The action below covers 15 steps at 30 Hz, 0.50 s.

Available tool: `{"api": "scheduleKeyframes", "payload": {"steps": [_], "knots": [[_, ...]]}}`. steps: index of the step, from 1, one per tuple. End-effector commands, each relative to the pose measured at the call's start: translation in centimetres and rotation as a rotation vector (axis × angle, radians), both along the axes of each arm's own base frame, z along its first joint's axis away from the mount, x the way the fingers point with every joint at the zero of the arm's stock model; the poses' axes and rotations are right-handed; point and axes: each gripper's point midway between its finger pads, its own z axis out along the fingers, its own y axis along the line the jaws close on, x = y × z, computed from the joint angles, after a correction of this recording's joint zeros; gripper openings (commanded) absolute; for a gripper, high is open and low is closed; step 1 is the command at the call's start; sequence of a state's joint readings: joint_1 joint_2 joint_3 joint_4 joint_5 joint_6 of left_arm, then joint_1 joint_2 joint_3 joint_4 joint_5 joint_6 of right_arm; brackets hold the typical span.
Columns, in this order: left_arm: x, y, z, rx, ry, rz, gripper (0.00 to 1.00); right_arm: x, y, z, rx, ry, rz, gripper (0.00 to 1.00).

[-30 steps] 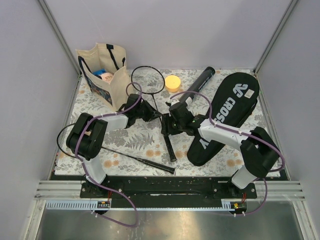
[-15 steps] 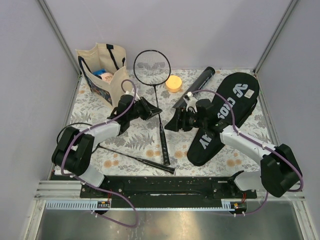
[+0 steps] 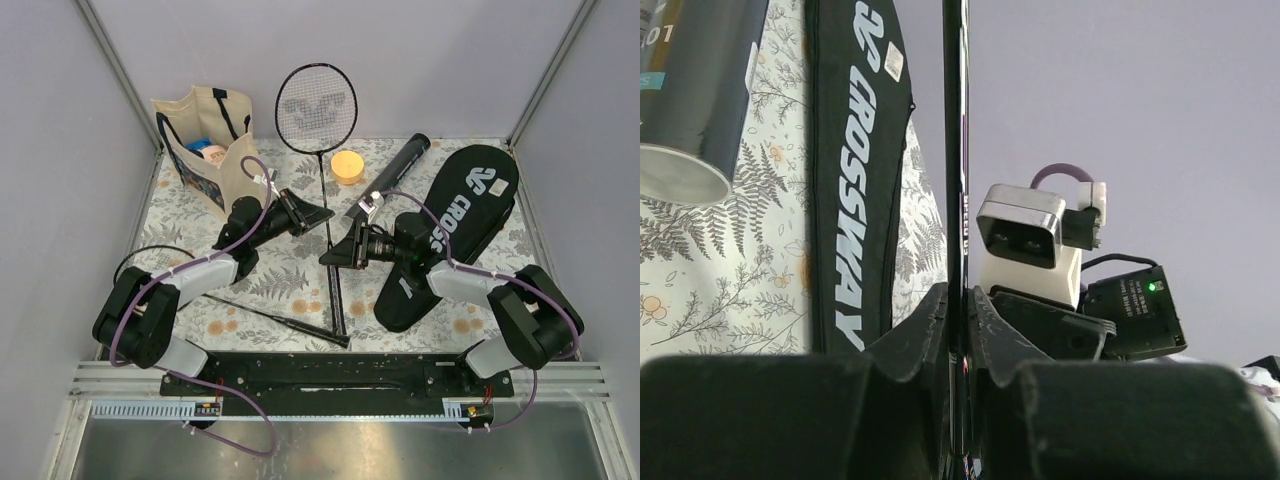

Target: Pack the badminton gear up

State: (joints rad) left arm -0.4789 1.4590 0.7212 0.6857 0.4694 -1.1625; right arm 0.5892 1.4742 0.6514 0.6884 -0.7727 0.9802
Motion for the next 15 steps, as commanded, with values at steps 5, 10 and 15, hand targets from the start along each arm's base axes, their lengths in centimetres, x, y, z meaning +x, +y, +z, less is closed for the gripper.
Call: {"api": "scheduleKeyframes", "payload": {"steps": [5, 10, 15], "knots": [[-0.5, 0.1, 3.9, -0.068, -0.140, -0.012, 0.11, 0.5, -1.2, 3.3, 0.179, -0.035, -0.091, 0.12], [-0.3, -0.1, 3.0, 0.018, -0.126, -0.027, 0.58, 1.2, -2.8, 4.9, 0.197, -0.048, -0.176, 0.00], [-0.5, 0.6, 1.5, 0.132, -0.128, -0.017, 0.77, 2.2, -4.6, 6.3, 0.144, -0.072, -0.279, 0.00]]}}
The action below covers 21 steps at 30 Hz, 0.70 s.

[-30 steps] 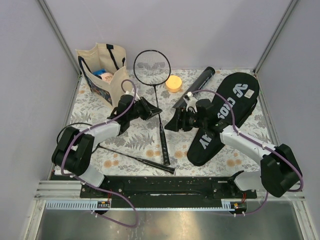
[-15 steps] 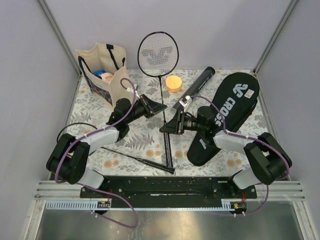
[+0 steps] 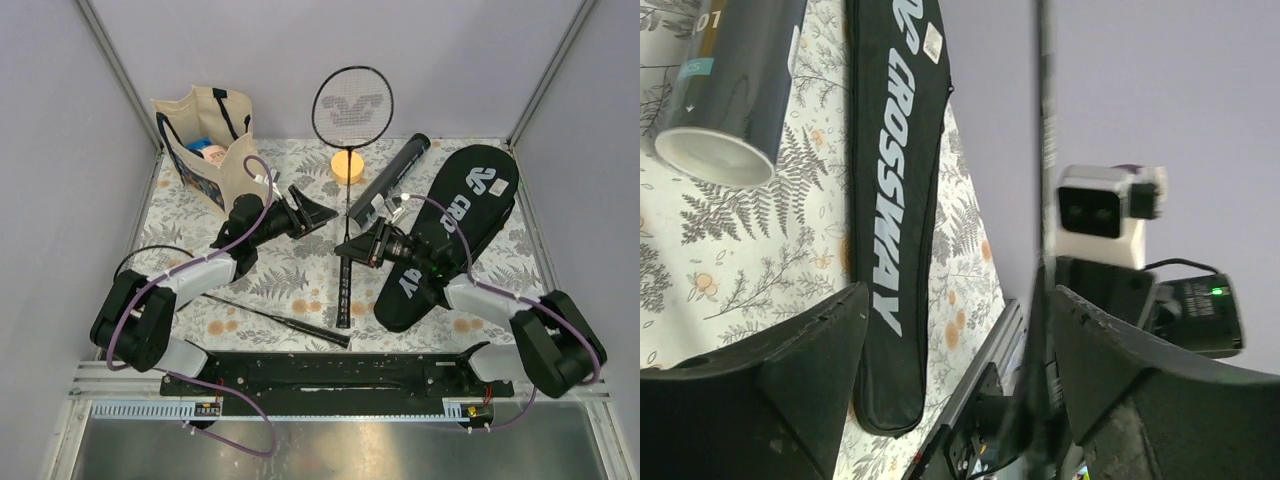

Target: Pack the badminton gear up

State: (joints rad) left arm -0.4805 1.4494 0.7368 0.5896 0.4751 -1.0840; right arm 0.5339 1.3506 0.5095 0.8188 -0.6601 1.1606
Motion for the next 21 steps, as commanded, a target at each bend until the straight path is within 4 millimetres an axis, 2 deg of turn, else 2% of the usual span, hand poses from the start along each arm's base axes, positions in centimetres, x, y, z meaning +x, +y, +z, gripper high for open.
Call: {"api": "scheduleKeyframes", "payload": {"steps": [1, 5, 7, 8, 10, 12, 14, 17, 21], "knots": [[-0.4, 0.9, 2.7, 0.084, -0.145, 0.001, 0.77, 1.7, -2.2, 4.7, -0.002, -0.138, -0.145, 0.00], [-0.9, 2.0, 0.7, 0.251, -0.152, 0.048, 0.77, 2.9, -5.2, 4.8, -0.123, -0.130, -0.285, 0.00], [-1.5, 1.9, 0.0, 0.336, -0.168, 0.059, 0.75, 3.0, -6.8, 4.9, -0.187, -0.141, -0.346, 0.00], [-1.8, 1.9, -0.8, 0.381, -0.167, 0.056, 0.75, 3.1, -7.6, 5.6, -0.206, -0.169, -0.379, 0.00], [-2.5, 1.5, -1.8, 0.448, -0.177, 0.045, 0.73, 2.8, -9.4, 6.0, -0.280, -0.196, -0.449, 0.00], [-3.4, 1.0, -3.1, 0.530, -0.182, 0.041, 0.72, 2.0, -11.1, 5.5, -0.358, -0.184, -0.500, 0.00], [-4.4, -0.3, -4.5, 0.598, -0.186, 0.030, 0.72, 1.0, -12.7, 6.5, -0.374, -0.207, -0.559, 0.00], [-6.0, -3.1, -6.4, 0.657, -0.177, -0.012, 0.70, 0.0, -13.9, 5.9, -0.405, -0.192, -0.590, 0.00], [-7.7, -7.4, -10.0, 0.701, -0.135, -0.091, 0.67, -1.3, -14.5, 5.1, -0.386, -0.171, -0.601, 0.00]]}}
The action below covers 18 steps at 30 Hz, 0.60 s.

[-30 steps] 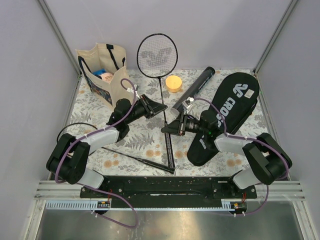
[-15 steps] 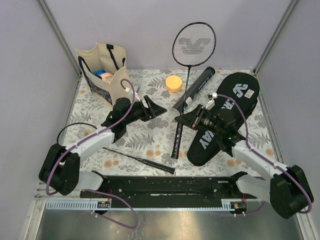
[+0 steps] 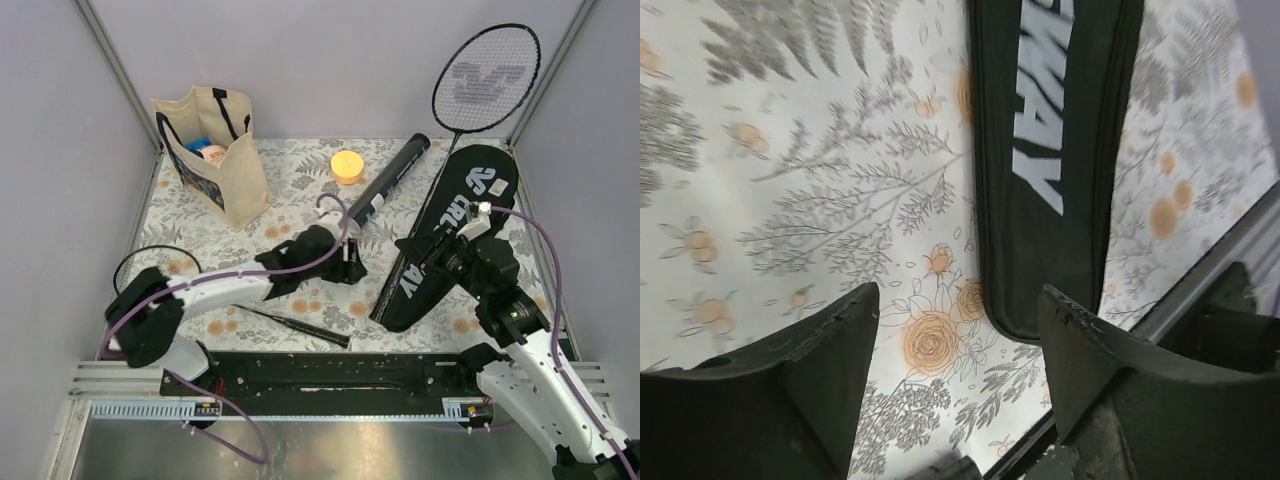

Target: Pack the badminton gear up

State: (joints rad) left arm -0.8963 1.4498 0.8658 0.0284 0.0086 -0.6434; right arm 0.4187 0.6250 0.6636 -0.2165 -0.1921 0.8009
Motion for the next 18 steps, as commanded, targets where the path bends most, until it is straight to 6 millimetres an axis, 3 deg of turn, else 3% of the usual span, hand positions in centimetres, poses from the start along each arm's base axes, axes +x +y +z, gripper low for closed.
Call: {"api": "scheduleKeyframes", "payload": {"steps": [1, 4, 7, 18], "knots": [[0.1, -3.5, -2.3, 0.080, -0.022, -0.001, 0.66, -0.7, -1.8, -1.1, -0.044, 0.006, -0.069, 0.00], [-0.7, -6.0, -4.1, 0.106, 0.004, -0.055, 0.65, -1.1, -2.2, -1.7, -0.058, 0.009, -0.083, 0.00], [-0.6, -7.3, -5.3, 0.117, 0.008, -0.069, 0.63, -1.3, -2.6, -1.9, -0.076, 0.013, -0.092, 0.00], [-0.2, -8.9, -9.6, 0.160, 0.064, -0.077, 0.56, -1.1, -3.4, -1.7, -0.101, -0.020, -0.124, 0.00]]}}
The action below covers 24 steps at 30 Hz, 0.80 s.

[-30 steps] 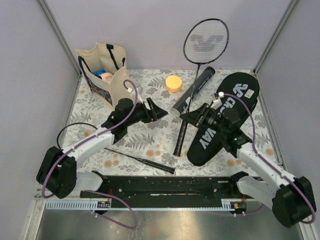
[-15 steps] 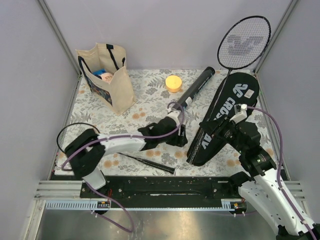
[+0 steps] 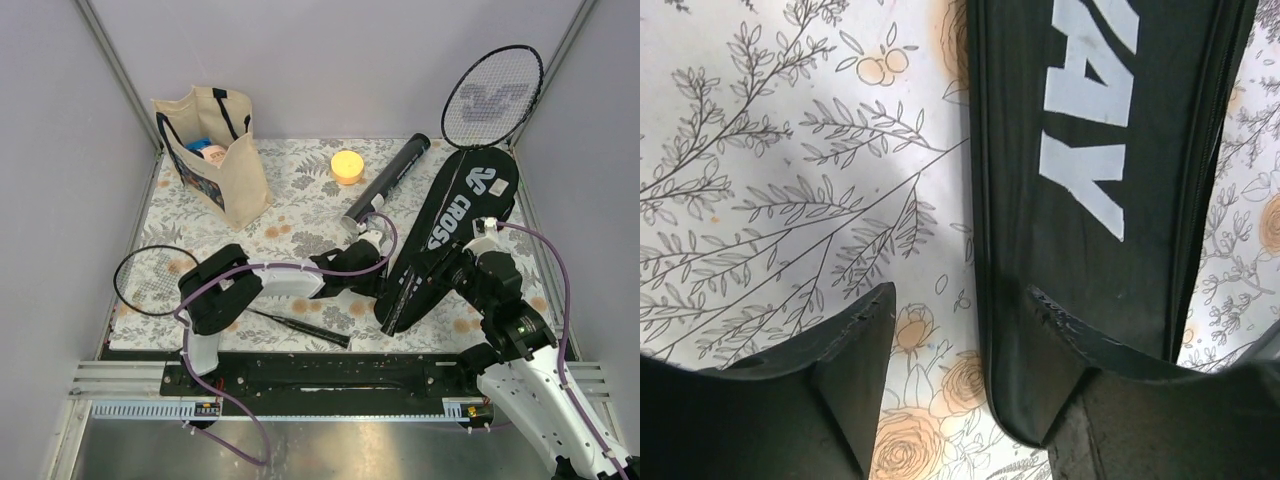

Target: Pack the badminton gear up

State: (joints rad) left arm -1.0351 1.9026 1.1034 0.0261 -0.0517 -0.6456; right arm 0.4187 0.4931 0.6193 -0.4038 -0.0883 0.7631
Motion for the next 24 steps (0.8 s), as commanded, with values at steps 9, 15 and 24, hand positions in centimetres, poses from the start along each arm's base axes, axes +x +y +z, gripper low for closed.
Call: {"api": "scheduleKeyframes", "payload": {"steps": [9, 15, 24], "knots": [[1.4, -1.3, -1.3, -0.014, -0.003, 0.079, 0.27, 0.8, -0.6, 1.2, -0.028, -0.080, -0.029, 0.00], [1.9, -1.1, 0.4, -0.007, -0.018, 0.099, 0.00, 1.0, -0.4, 1.1, -0.028, -0.076, -0.021, 0.00], [3.2, 1.2, 1.8, 0.004, -0.047, 0.202, 0.00, 1.1, -0.5, 0.9, -0.037, -0.078, -0.027, 0.00]]}}
